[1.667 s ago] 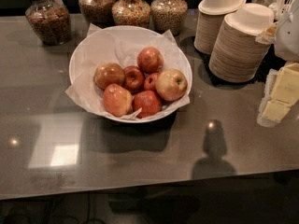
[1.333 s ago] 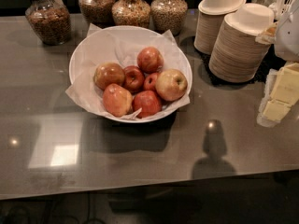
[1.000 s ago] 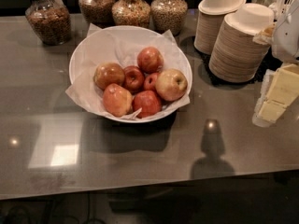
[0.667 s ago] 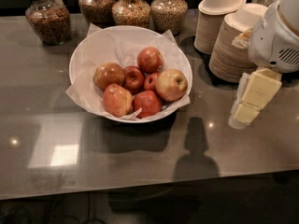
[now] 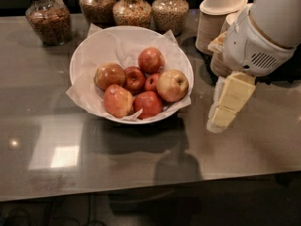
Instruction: Pick apple from white bowl
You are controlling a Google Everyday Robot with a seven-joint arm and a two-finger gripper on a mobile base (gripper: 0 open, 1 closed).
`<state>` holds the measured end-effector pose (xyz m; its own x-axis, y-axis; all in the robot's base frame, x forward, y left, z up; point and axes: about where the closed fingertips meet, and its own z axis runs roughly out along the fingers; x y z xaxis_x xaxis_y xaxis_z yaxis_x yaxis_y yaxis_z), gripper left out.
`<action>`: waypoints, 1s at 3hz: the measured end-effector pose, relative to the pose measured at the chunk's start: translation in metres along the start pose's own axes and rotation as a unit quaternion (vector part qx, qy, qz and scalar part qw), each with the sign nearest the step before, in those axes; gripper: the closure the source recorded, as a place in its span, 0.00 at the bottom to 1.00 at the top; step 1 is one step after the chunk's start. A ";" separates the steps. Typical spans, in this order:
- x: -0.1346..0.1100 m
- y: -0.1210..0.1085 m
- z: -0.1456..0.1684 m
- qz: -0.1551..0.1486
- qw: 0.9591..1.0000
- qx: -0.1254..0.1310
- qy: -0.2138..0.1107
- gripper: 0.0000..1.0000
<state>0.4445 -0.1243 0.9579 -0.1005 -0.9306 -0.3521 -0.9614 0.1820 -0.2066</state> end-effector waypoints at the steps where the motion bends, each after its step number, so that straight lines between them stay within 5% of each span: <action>1: 0.002 0.002 -0.010 0.000 1.000 0.015 0.002 0.00; 3: -0.018 0.000 0.003 0.018 0.997 0.037 -0.064 0.00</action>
Offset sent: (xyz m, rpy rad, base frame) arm 0.0004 0.0032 0.0041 0.1323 -0.1291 -0.0983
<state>0.4473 -0.1065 0.9620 -0.0971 -0.8756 -0.4731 -0.9354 0.2427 -0.2573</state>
